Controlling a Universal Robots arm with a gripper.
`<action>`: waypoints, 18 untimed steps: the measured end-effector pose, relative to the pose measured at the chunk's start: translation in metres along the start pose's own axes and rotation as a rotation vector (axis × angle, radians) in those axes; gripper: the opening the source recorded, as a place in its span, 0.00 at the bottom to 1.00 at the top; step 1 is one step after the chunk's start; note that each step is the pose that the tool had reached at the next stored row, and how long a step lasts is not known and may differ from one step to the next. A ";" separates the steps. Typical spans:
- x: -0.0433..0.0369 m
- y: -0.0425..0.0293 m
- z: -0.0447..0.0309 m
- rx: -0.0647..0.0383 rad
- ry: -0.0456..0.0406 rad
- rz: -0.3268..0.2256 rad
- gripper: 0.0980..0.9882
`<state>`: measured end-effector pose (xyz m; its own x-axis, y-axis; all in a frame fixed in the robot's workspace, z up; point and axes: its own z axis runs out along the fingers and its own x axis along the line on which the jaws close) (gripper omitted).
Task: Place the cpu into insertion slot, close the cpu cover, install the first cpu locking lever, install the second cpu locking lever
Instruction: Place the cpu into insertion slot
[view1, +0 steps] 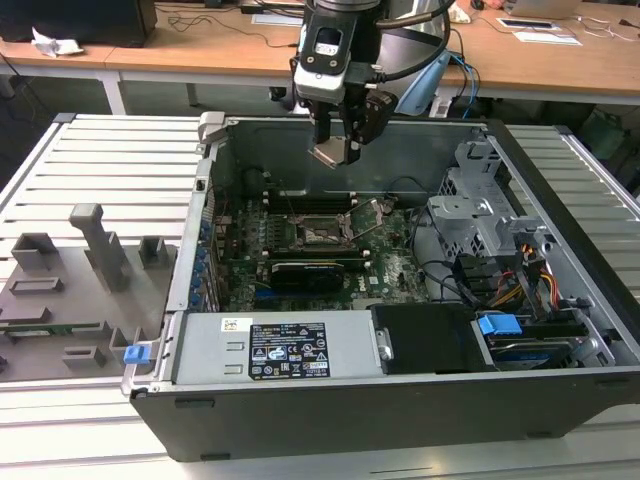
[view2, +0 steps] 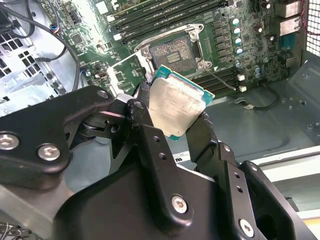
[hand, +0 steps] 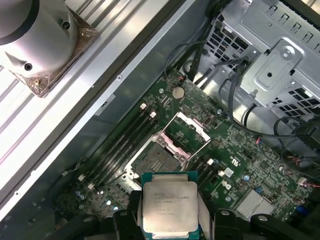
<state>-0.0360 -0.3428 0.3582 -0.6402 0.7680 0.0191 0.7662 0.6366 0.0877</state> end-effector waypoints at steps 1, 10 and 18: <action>0.0000 0.0000 0.0001 0.000 -0.0002 0.002 0.49; 0.0000 -0.0001 0.0005 -0.001 -0.0033 0.038 0.49; 0.0000 -0.0001 0.0015 -0.002 -0.0118 0.128 0.49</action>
<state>-0.0360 -0.3427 0.3566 -0.5362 0.8439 0.0185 0.8417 0.5329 0.0874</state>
